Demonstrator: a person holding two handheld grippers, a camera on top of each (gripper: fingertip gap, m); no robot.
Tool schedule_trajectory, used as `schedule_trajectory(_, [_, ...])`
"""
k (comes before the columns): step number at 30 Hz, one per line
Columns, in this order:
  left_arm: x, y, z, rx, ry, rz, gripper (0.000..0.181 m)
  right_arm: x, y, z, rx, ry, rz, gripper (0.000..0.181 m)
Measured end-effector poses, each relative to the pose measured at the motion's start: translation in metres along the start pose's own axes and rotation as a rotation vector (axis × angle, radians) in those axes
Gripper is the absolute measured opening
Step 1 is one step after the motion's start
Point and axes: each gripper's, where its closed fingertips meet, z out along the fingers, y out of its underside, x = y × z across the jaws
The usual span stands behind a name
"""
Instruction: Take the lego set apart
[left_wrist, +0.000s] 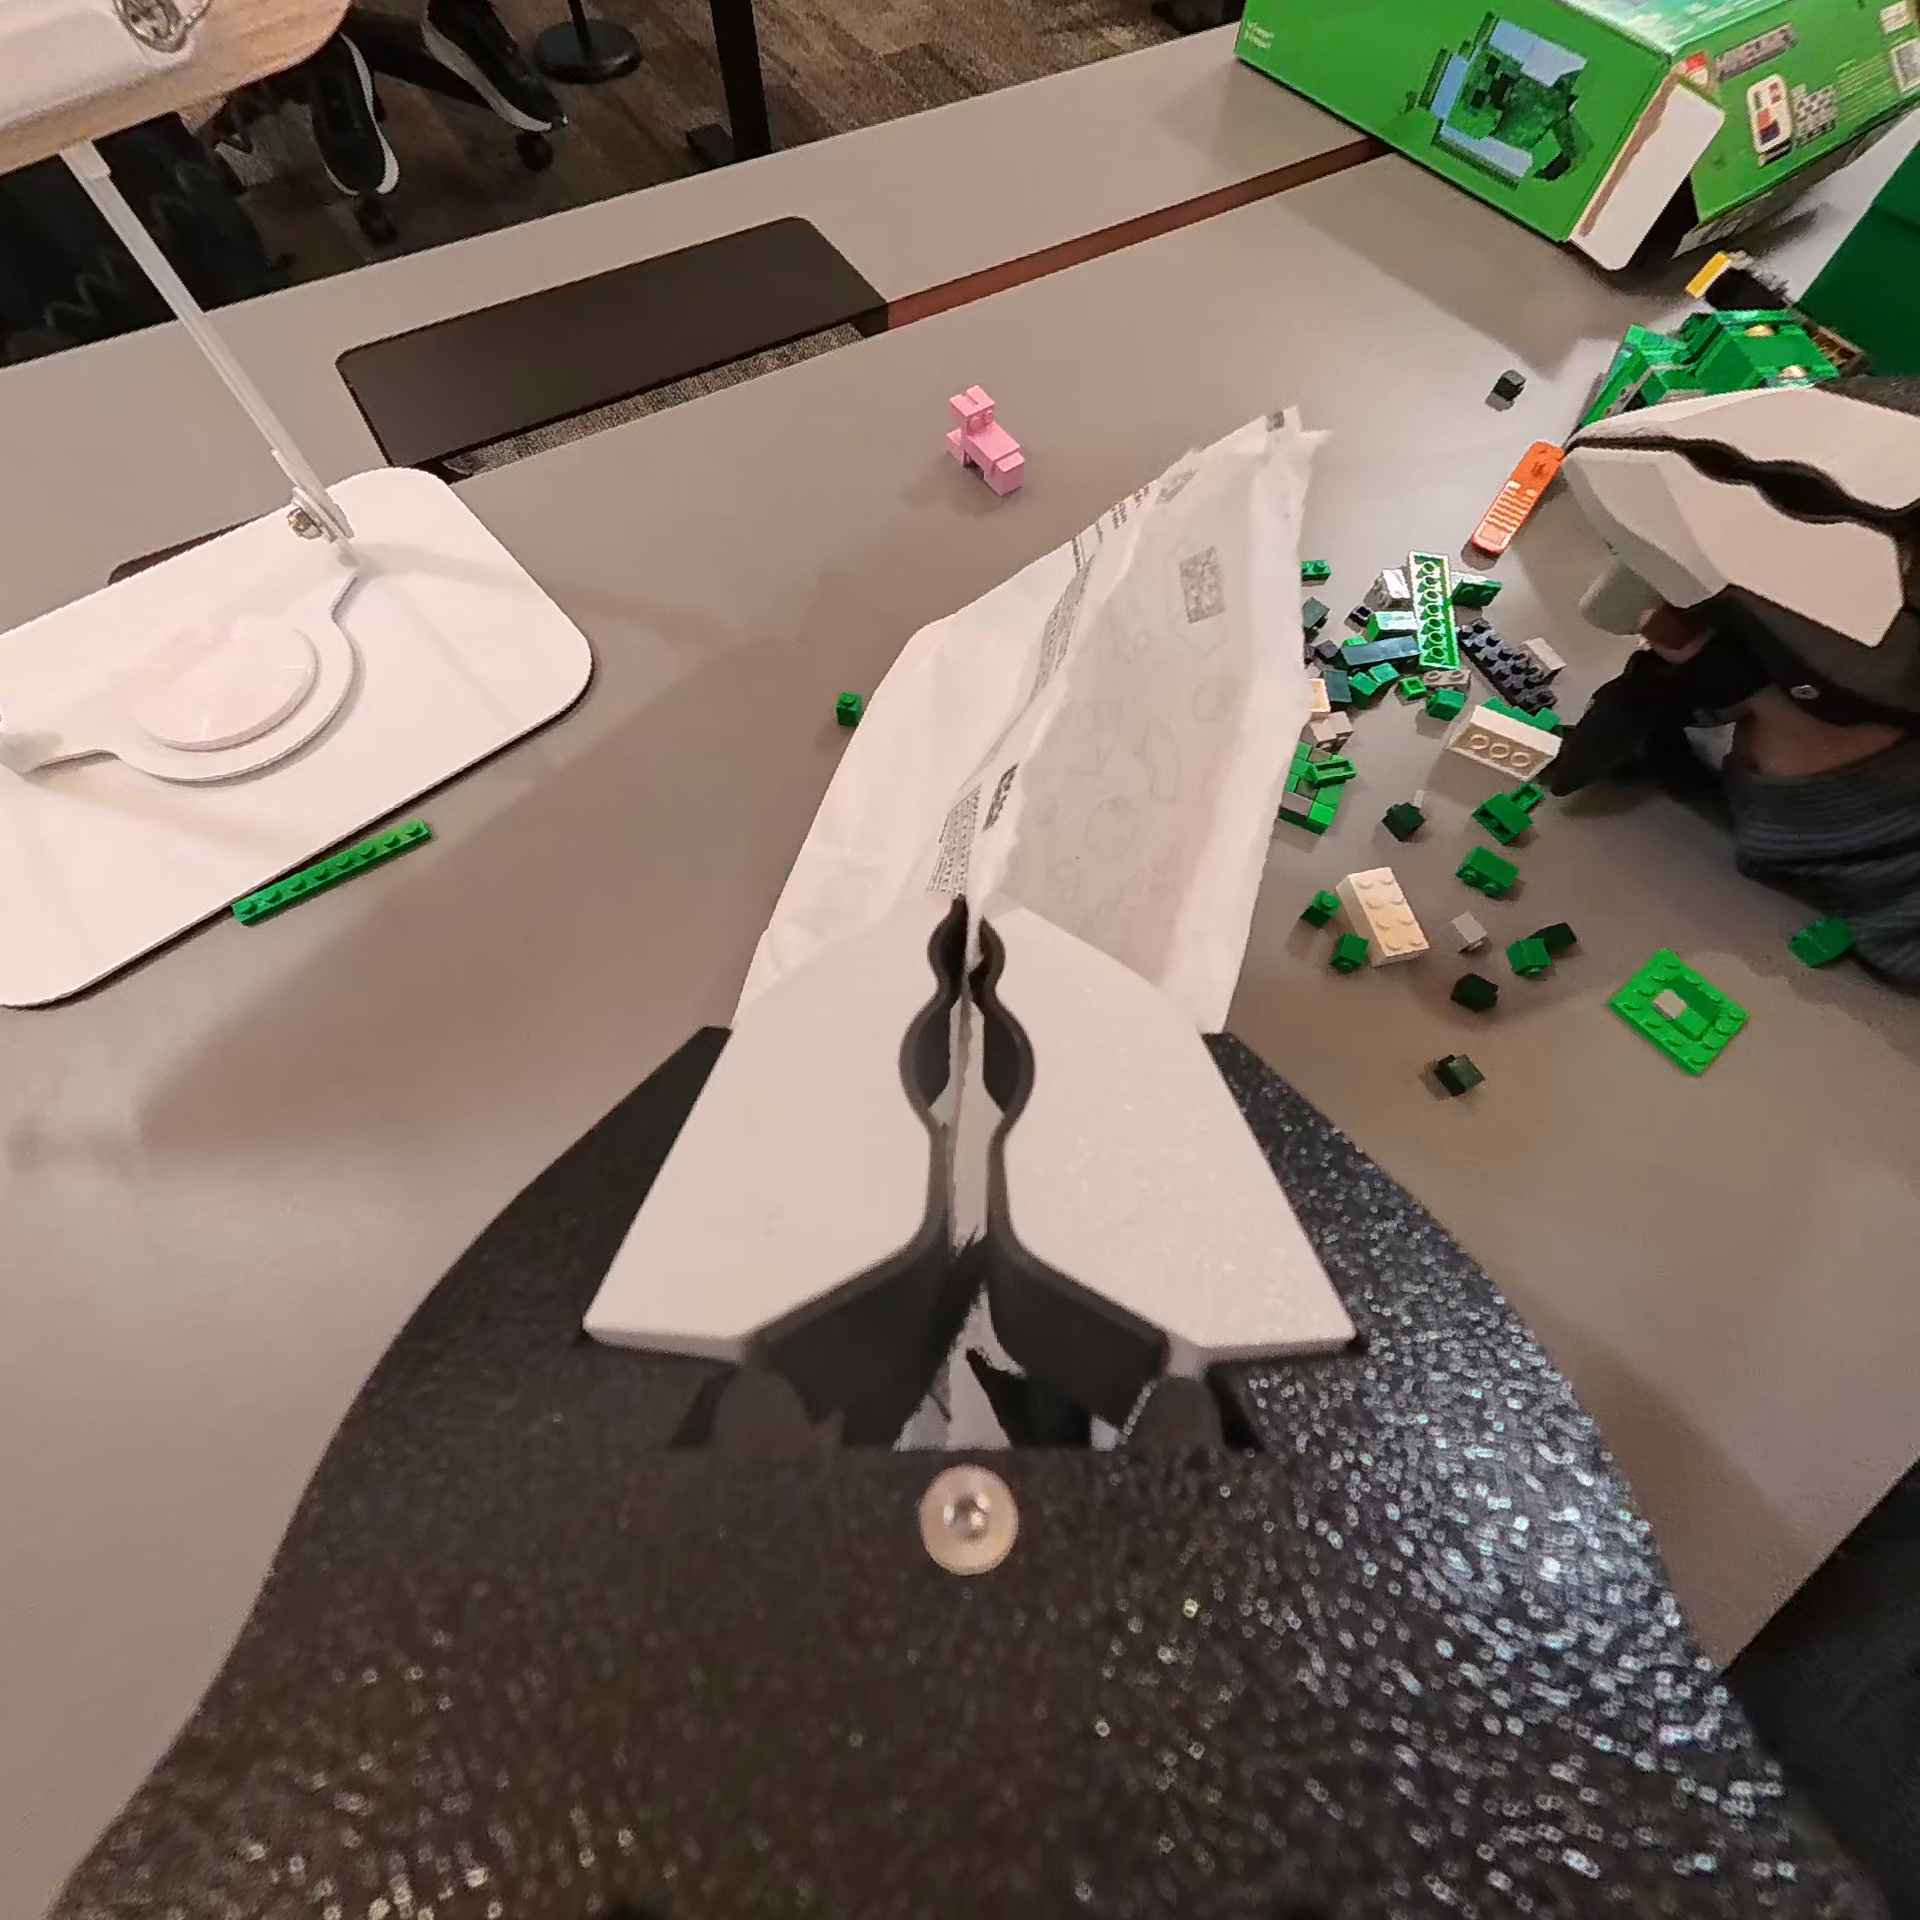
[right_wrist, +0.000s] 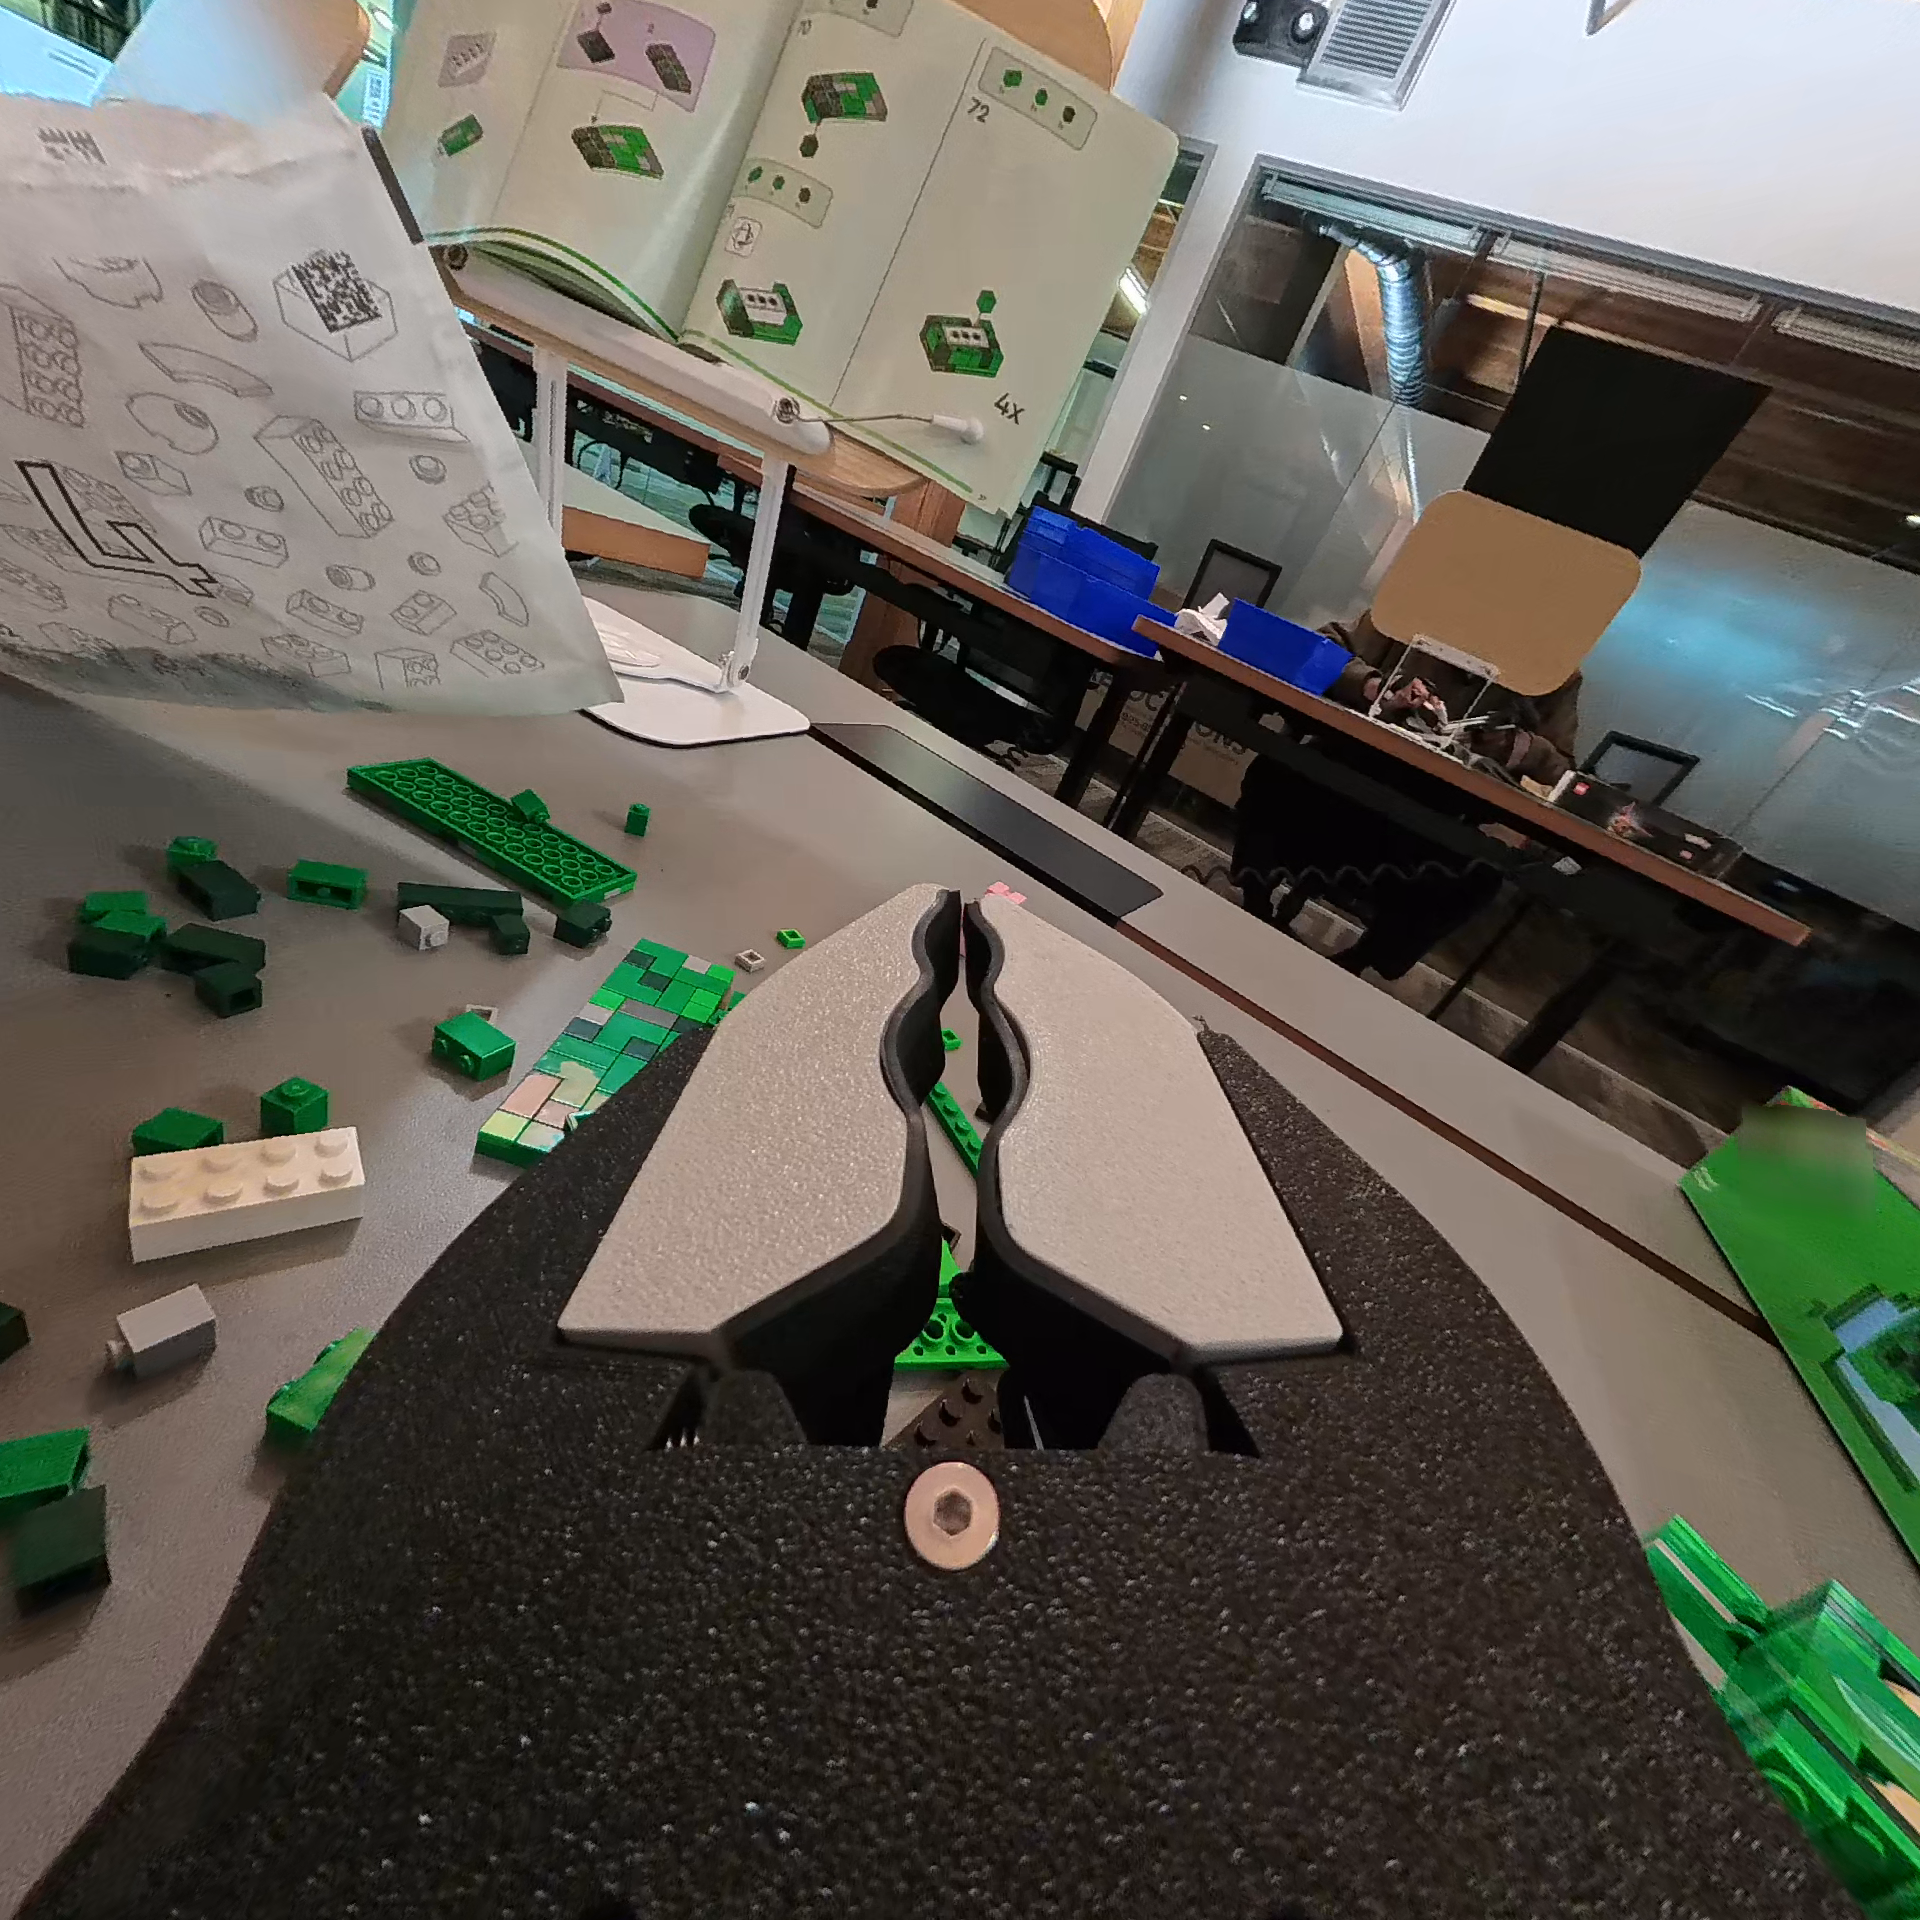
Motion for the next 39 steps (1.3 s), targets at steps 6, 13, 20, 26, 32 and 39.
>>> schedule_trajectory(6, [0.0,0.0,0.0,0.001,0.0,-0.002,0.0,0.0,0.0,0.0,0.0,0.002,0.001,0.0])
schedule_trajectory(13, [-0.001,0.0,0.0,-0.001,-0.002,-0.002,0.0,0.005,-0.001,-0.001,0.002,0.027,0.018,0.006])
schedule_trajectory(20, [-0.011,0.003,-0.004,0.001,-0.032,-0.016,0.0,0.037,0.004,-0.008,-0.029,0.112,0.179,0.04])
schedule_trajectory(26, [-0.04,0.017,-0.01,-0.014,-0.095,-0.097,0.0,0.049,0.014,-0.01,-0.111,0.091,0.234,0.053])
schedule_trajectory(32, [-0.045,0.018,-0.014,-0.006,-0.11,-0.106,0.0,0.027,0.023,-0.009,-0.231,-0.076,0.165,0.02])
schedule_trajectory(39, [-0.029,0.016,-0.003,-0.031,-0.065,-0.068,0.0,-0.04,0.062,0.017,-0.639,-0.48,0.168,0.026])
